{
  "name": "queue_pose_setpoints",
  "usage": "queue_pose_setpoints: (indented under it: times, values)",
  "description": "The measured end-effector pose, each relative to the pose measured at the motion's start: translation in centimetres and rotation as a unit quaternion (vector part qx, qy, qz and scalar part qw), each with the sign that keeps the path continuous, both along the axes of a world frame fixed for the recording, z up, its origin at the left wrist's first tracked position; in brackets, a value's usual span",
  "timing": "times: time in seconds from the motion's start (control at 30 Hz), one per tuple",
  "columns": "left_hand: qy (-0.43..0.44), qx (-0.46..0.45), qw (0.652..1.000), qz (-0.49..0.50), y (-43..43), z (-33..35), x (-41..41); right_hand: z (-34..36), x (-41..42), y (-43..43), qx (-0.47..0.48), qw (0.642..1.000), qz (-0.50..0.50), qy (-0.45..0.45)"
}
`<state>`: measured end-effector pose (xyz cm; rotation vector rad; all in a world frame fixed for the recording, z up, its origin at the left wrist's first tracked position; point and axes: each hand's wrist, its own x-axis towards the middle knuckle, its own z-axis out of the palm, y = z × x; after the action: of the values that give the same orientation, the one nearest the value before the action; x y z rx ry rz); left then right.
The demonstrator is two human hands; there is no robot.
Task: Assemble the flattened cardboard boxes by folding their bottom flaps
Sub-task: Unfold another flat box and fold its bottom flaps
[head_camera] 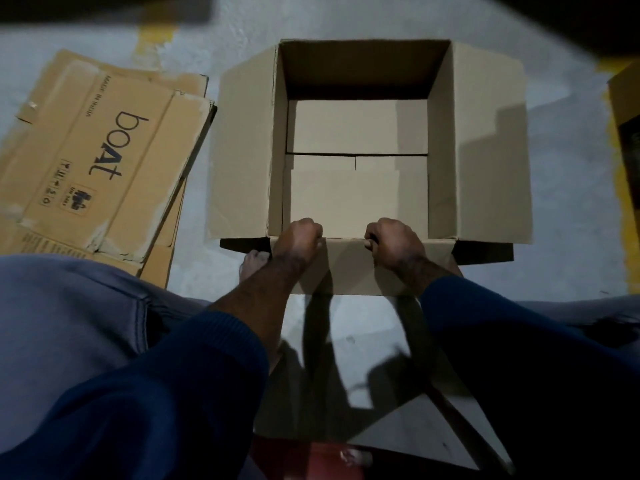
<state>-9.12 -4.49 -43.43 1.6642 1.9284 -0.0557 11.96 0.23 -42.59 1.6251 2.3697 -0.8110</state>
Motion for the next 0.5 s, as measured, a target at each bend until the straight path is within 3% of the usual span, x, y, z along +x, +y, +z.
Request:
queue_pose_setpoints:
  times: [0.13,0.23,0.33,0.5]
  values:
    - [-0.052,0.002,0.998,-0.047,0.7,0.3,3.2,0.7,1.8,-0.3,-0.027,0.999,-0.003,0.031]
    - [-0.098,0.018,0.991,-0.088,2.2,0.6,7.0,1.0,5.5,0.2,-0.003,1.000,-0.016,-0.011]
    - [-0.091,0.029,0.989,-0.110,2.9,0.7,10.0,1.2,8.4,0.6,0.001,0.995,-0.085,-0.043]
    - [-0.063,0.037,0.991,-0.112,3.4,0.4,10.7,1.0,8.4,1.4,-0.013,0.993,-0.104,-0.051]
